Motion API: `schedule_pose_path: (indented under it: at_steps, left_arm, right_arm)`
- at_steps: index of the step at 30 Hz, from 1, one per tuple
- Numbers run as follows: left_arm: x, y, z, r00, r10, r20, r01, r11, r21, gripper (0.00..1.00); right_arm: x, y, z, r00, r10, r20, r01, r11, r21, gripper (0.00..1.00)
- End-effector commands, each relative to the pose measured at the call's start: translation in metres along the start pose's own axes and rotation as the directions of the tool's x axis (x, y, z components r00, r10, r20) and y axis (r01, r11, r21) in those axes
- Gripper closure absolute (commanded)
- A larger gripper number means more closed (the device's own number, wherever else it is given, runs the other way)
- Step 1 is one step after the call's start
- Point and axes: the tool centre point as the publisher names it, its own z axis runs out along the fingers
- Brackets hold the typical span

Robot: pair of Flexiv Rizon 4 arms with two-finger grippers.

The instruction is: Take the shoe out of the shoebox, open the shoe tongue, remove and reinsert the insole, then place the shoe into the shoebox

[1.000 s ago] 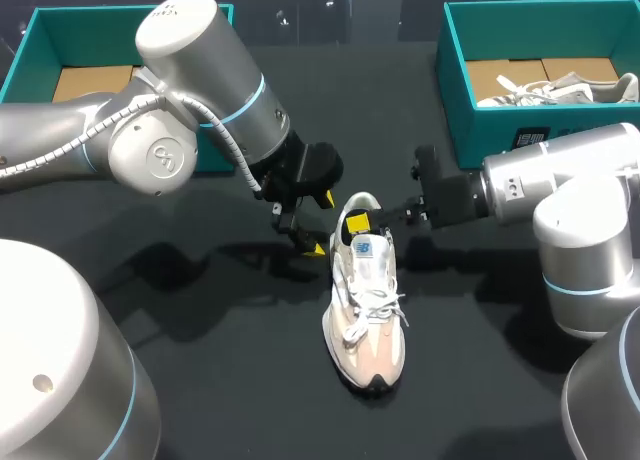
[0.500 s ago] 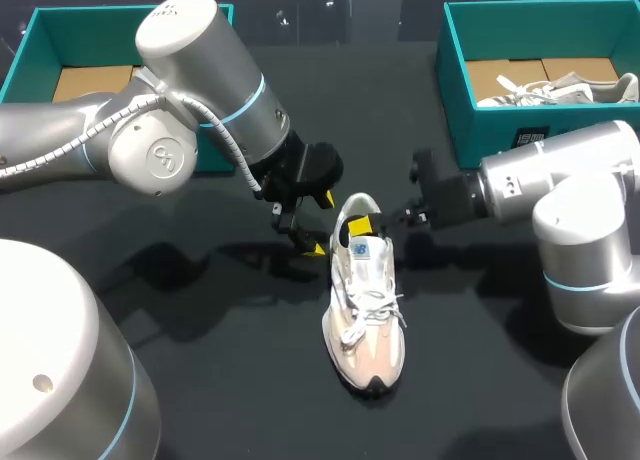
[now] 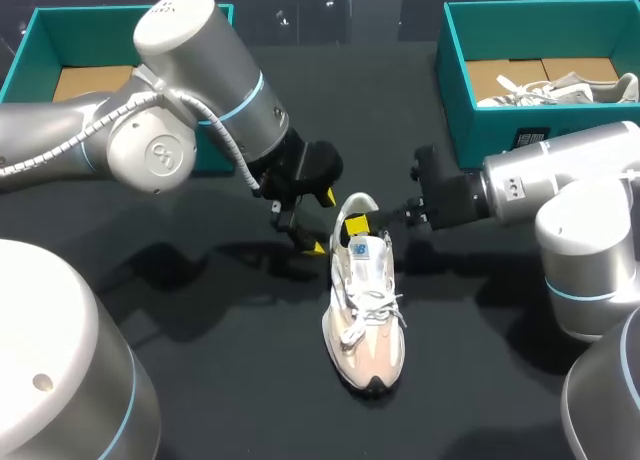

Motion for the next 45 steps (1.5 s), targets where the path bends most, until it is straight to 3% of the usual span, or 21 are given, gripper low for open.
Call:
schedule_pose_path:
  at_steps: [1,16,26,39,43,45]
  left_arm:
    - [0.001,0.004,-0.008,1.0,0.0,0.0,0.0,1.0,0.01,0.0]
    - [-0.008,0.022,-0.038,0.999,0.046,0.017,-0.046,0.999,-0.006,0.0]
    - [-0.018,0.04,-0.062,0.996,0.088,0.024,-0.087,0.995,-0.043,0.0]
    - [-0.026,0.061,-0.111,0.972,0.231,-0.039,-0.233,0.971,-0.049,0.0]
    - [-0.029,0.065,-0.124,0.965,0.259,-0.036,-0.261,0.964,-0.058,0.0]
    - [-0.03,0.068,-0.13,0.96,0.278,-0.037,-0.28,0.957,-0.073,0.0]
  right_arm:
    - [0.004,0.002,-0.01,1.0,0.006,0.025,-0.007,1.0,0.02,0.57]
    - [-0.012,0.001,-0.03,0.998,0.05,0.042,-0.051,0.998,0.027,0.6]
    - [-0.019,-0.003,-0.063,0.986,0.117,0.12,-0.121,0.992,0.026,0.62]
    - [-0.013,0.009,-0.112,0.949,0.173,0.265,-0.197,0.978,0.064,0.65]
    - [-0.011,0.012,-0.126,0.925,0.196,0.324,-0.235,0.968,0.085,0.73]
    - [-0.008,0.015,-0.131,0.91,0.202,0.361,-0.253,0.963,0.098,0.87]
